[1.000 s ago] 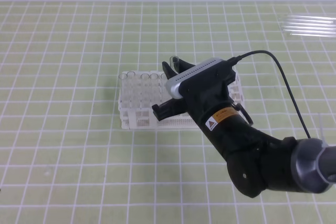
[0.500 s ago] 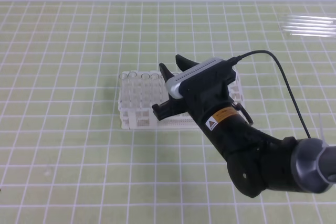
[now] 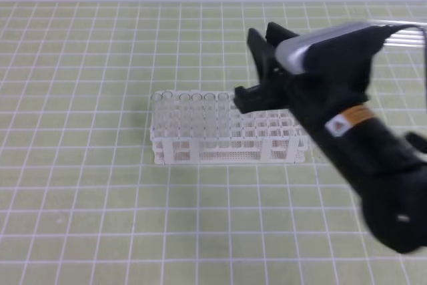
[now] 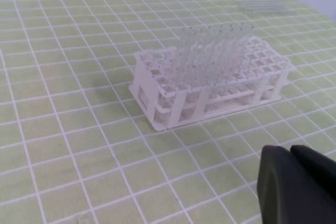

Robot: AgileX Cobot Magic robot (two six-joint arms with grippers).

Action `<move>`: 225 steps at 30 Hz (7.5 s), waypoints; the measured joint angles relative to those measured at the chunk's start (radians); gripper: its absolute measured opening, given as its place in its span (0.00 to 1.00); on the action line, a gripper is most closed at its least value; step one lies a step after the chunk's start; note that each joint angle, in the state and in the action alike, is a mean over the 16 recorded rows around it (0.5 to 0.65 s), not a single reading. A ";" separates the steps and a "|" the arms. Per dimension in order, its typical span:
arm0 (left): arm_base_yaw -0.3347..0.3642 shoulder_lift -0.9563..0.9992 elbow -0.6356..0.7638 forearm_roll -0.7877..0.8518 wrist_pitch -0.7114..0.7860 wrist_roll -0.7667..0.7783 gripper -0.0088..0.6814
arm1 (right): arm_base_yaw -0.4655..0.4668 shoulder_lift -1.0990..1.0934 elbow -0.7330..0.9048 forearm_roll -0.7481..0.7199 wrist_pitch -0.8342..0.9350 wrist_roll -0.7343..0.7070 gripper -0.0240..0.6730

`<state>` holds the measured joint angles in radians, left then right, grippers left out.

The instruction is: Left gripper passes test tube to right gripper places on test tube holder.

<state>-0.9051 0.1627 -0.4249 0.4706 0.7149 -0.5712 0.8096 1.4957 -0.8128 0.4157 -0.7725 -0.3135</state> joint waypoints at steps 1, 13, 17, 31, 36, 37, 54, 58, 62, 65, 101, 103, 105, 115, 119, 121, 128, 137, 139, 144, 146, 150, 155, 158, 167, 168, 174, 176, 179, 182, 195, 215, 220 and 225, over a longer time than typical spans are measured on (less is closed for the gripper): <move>0.000 0.001 0.000 0.002 0.000 0.000 0.01 | 0.000 -0.039 0.009 0.014 0.032 -0.024 0.24; 0.000 0.003 0.000 0.012 0.001 -0.002 0.01 | -0.001 -0.491 0.211 0.196 0.283 -0.443 0.02; 0.000 0.003 0.000 0.012 0.002 -0.002 0.01 | -0.001 -0.607 0.320 0.250 0.265 -0.539 0.01; 0.000 0.003 0.000 0.017 0.002 -0.002 0.01 | -0.193 -0.910 0.546 0.332 0.350 -0.699 0.01; 0.000 0.003 0.000 0.019 0.001 -0.002 0.01 | -0.405 -1.046 0.558 0.356 0.541 -0.736 0.01; 0.000 0.003 0.000 0.020 0.001 -0.002 0.01 | -0.452 -1.075 0.561 0.358 0.581 -0.739 0.01; 0.000 0.003 0.000 0.020 0.000 -0.002 0.01 | -0.867 -1.330 0.616 0.256 0.899 -0.623 0.01; 0.000 0.003 0.000 0.021 -0.003 -0.003 0.01 | -0.872 -1.348 0.646 0.063 0.912 -0.399 0.01; 0.000 0.003 0.000 0.022 -0.007 -0.003 0.01 | -0.873 -1.384 0.694 -0.139 0.926 -0.156 0.01; 0.000 0.003 0.000 0.022 -0.008 -0.003 0.01 | -0.873 -1.418 0.732 -0.286 0.938 0.024 0.01; 0.000 0.002 0.000 0.024 -0.008 -0.003 0.02 | -0.650 -1.507 0.814 -0.264 1.074 0.230 0.01; 0.000 0.002 0.000 0.024 -0.008 -0.003 0.02 | -0.650 -1.507 0.814 -0.264 1.074 0.230 0.01; 0.000 0.002 0.000 0.023 -0.007 -0.003 0.02 | -0.650 -1.507 0.814 -0.263 1.074 0.230 0.01; 0.000 0.001 0.000 0.023 -0.005 -0.003 0.02 | -0.650 -1.507 0.814 -0.262 1.074 0.230 0.01; 0.003 0.000 0.001 0.030 -0.004 -0.002 0.02 | -0.650 -1.507 0.814 -0.262 1.074 0.230 0.01; 0.010 0.000 0.002 0.035 -0.013 -0.001 0.02 | -0.650 -1.507 0.814 -0.262 1.074 0.230 0.01; 0.157 -0.011 0.042 0.005 -0.165 0.038 0.01 | -0.650 -1.507 0.814 -0.262 1.074 0.230 0.01; 0.598 -0.089 0.209 -0.317 -0.494 0.324 0.01 | -0.650 -1.506 0.814 -0.262 1.074 0.230 0.01; 0.679 -0.109 0.252 -0.380 -0.536 0.393 0.01 | -0.650 -1.506 0.814 -0.262 1.074 0.230 0.01; 0.810 -0.152 0.349 -0.490 -0.546 0.532 0.01 | -0.650 -1.506 0.814 -0.262 1.074 0.230 0.01; 0.831 -0.162 0.375 -0.491 -0.521 0.556 0.01 | -0.650 -1.506 0.814 -0.261 1.074 0.230 0.01; 0.829 -0.167 0.407 -0.455 -0.462 0.589 0.01 | -0.650 -1.506 0.814 -0.261 1.074 0.230 0.01; 0.829 -0.167 0.427 -0.456 -0.412 0.645 0.01 | -0.650 -1.506 0.814 -0.261 1.074 0.230 0.01; 0.831 -0.167 0.429 -0.472 -0.397 0.680 0.01 | -0.650 -1.506 0.814 -0.260 1.074 0.230 0.01; 0.832 -0.167 0.429 -0.517 -0.390 0.746 0.01 | -0.650 -1.506 0.814 -0.260 1.074 0.230 0.01; 0.832 -0.167 0.429 -0.520 -0.390 0.746 0.01 | -0.650 -1.506 0.814 -0.260 1.074 0.230 0.01; 0.832 -0.167 0.429 -0.521 -0.390 0.746 0.01 | -0.650 -1.506 0.814 -0.260 1.074 0.230 0.01; 0.832 -0.167 0.429 -0.521 -0.390 0.746 0.01 | -0.650 -1.506 0.814 -0.260 1.074 0.230 0.01; 0.832 -0.167 0.429 -0.521 -0.390 0.746 0.01 | -0.650 -1.506 0.814 -0.260 1.074 0.230 0.01; 0.832 -0.167 0.429 -0.520 -0.390 0.746 0.01 | -0.650 -1.506 0.814 -0.260 1.074 0.230 0.01; 0.832 -0.173 0.430 -0.514 -0.393 0.746 0.01 | -0.650 -1.506 0.814 -0.260 1.074 0.230 0.01; 0.832 -0.167 0.429 -0.513 -0.390 0.746 0.01 | -0.650 -1.504 0.814 -0.260 1.074 0.230 0.01; 0.832 -0.167 0.429 -0.513 -0.390 0.746 0.01 | -0.650 -1.504 0.814 -0.260 1.074 0.230 0.01; 0.832 -0.169 0.429 -0.513 -0.391 0.746 0.01 | -0.650 -1.504 0.814 -0.260 1.074 0.230 0.01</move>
<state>-0.0735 -0.0060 0.0043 -0.0426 0.3235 0.1746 0.1597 -0.0083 0.0007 0.1555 0.3017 -0.0839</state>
